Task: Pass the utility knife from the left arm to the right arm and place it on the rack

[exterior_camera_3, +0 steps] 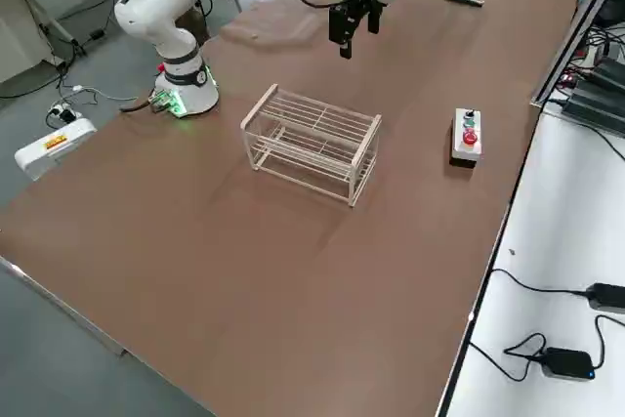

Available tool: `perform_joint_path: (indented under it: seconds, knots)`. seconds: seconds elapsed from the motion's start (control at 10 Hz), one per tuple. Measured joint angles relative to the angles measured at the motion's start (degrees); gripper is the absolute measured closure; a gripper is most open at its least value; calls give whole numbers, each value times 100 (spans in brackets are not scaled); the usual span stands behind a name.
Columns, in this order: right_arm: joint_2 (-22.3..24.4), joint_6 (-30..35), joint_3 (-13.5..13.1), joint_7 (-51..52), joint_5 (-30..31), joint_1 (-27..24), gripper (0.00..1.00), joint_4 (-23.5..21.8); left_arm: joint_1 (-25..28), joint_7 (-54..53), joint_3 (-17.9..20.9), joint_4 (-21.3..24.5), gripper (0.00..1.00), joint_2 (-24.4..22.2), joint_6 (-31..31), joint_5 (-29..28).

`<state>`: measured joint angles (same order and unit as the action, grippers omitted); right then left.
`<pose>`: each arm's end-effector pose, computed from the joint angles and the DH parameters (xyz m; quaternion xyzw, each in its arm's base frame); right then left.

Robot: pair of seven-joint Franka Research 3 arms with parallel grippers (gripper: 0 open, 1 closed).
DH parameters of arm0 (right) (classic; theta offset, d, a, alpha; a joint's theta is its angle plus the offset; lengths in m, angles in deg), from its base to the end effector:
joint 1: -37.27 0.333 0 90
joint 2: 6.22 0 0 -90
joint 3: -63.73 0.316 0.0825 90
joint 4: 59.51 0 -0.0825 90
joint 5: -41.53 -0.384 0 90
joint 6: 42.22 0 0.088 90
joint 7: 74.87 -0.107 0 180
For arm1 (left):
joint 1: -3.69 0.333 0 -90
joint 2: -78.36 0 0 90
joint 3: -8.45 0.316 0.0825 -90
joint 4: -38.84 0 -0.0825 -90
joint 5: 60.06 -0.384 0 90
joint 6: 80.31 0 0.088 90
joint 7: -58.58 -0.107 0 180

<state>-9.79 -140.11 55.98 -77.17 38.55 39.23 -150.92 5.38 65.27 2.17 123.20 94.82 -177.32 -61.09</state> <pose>0.5827 -0.0519 0.5901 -0.9968 0.0732 -0.0263 0.0209 0.6404 -0.0413 0.5099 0.9993 0.0187 -0.0329 0.0035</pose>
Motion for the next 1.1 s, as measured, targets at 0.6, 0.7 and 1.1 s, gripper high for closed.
perform_joint_path:
  seconds: [0.6,0.7,1.1]
  knots:
    - [-26,-78,30,44,1,-2,0,-30,-65,598,-33,2949,0,-1,-3676,1]
    - [-38,-100,48,45,1,3,0,-39,-88,677,-33,3276,0,80,-4032,1]
    - [-103,-131,73,47,1,33,0,-52,-141,870,-32,3706,7,613,-4680,1]
